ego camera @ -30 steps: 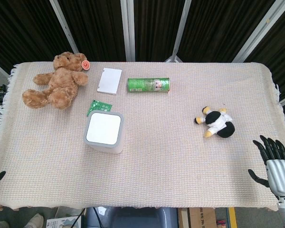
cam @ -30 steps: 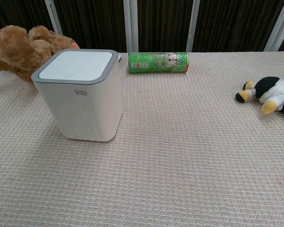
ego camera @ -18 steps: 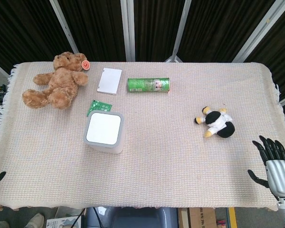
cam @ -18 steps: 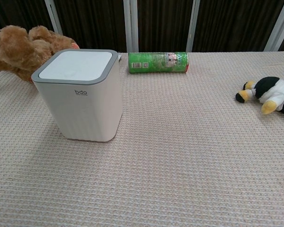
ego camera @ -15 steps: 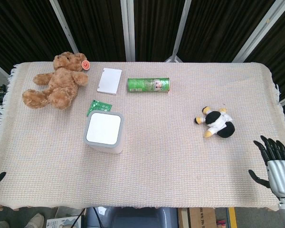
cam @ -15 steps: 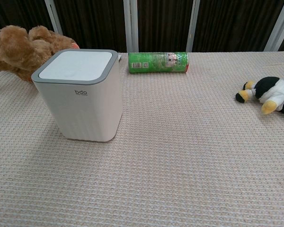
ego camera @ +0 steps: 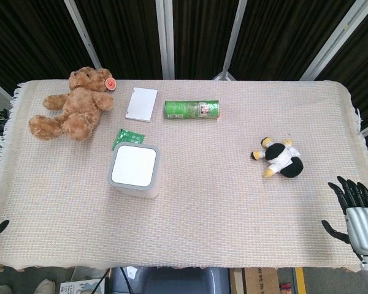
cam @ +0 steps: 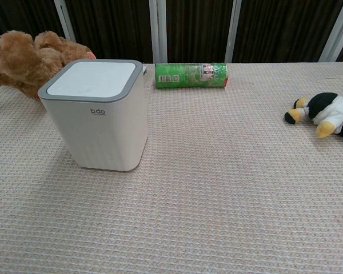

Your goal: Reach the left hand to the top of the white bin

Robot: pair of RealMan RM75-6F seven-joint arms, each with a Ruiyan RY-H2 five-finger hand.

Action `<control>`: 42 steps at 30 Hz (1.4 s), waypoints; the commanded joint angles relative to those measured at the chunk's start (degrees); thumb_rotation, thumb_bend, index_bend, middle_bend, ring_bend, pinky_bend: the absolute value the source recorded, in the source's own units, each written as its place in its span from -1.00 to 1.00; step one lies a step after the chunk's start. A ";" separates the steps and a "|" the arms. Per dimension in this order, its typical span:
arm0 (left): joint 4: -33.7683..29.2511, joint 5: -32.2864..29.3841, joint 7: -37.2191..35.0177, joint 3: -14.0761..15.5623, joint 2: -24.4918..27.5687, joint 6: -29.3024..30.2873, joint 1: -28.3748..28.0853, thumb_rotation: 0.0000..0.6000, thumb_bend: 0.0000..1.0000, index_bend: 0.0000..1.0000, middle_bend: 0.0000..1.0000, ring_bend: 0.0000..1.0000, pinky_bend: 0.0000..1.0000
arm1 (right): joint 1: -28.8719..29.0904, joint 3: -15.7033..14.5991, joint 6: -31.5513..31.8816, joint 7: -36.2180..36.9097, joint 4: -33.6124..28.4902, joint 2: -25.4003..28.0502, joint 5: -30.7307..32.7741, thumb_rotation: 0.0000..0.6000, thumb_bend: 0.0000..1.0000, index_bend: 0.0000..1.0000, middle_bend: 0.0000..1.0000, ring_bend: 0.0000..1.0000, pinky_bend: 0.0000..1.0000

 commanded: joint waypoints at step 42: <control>-25.58 -10.45 9.01 -9.15 18.89 -42.36 -33.29 1.00 0.69 -0.45 0.72 0.68 0.67 | 1.08 0.37 -2.36 -3.13 0.41 -1.95 1.93 1.00 -0.56 -0.71 -0.87 -0.95 -1.00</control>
